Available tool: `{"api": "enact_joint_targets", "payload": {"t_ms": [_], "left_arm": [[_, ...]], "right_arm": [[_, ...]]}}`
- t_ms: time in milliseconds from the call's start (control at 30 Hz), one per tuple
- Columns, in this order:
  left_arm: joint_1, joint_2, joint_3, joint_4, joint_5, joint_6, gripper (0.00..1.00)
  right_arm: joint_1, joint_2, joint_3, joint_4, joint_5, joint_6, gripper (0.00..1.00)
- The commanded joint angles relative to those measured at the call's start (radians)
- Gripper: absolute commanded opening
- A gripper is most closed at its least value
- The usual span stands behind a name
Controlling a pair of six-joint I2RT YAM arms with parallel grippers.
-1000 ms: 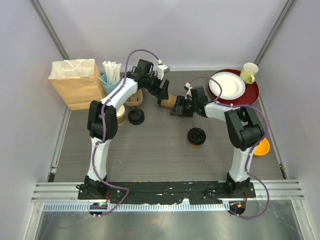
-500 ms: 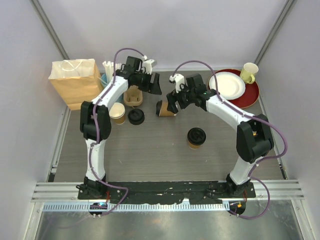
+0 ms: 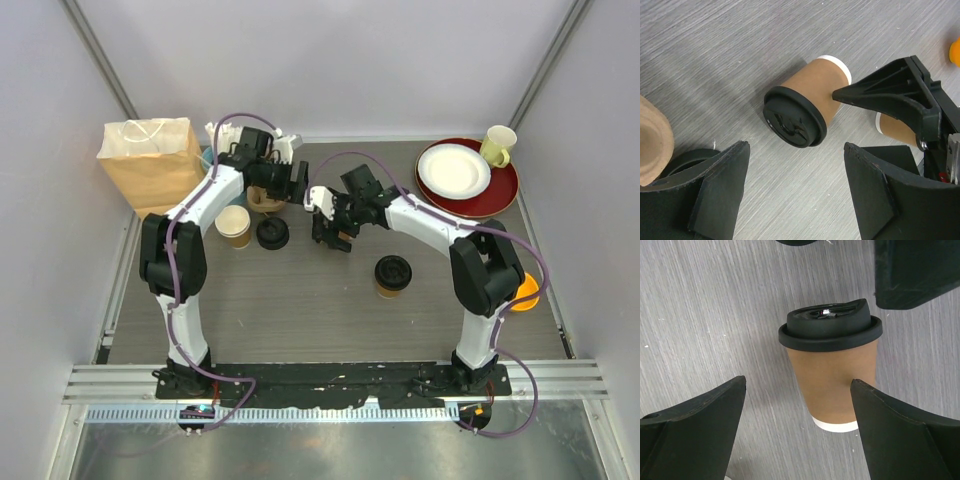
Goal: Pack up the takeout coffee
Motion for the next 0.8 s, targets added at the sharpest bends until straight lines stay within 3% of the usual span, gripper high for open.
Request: {"api": "enact_joint_targets", "payload": {"t_ms": [0, 500, 767], "left_arm": [[-0.001, -0.043, 0.002, 0.012, 0.046, -0.008, 0.8], [0.0, -0.049, -0.012, -0.019, 0.048, 0.032, 0.79], [0.003, -0.046, 0.006, -0.045, 0.056, 0.052, 0.79]], "right_arm": [[-0.005, 0.013, 0.045, -0.018, 0.034, -0.073, 0.91], [-0.03, 0.221, 0.204, -0.047, 0.042, -0.133, 0.91], [-0.03, 0.227, 0.21, -0.047, 0.042, -0.096, 0.86]]}}
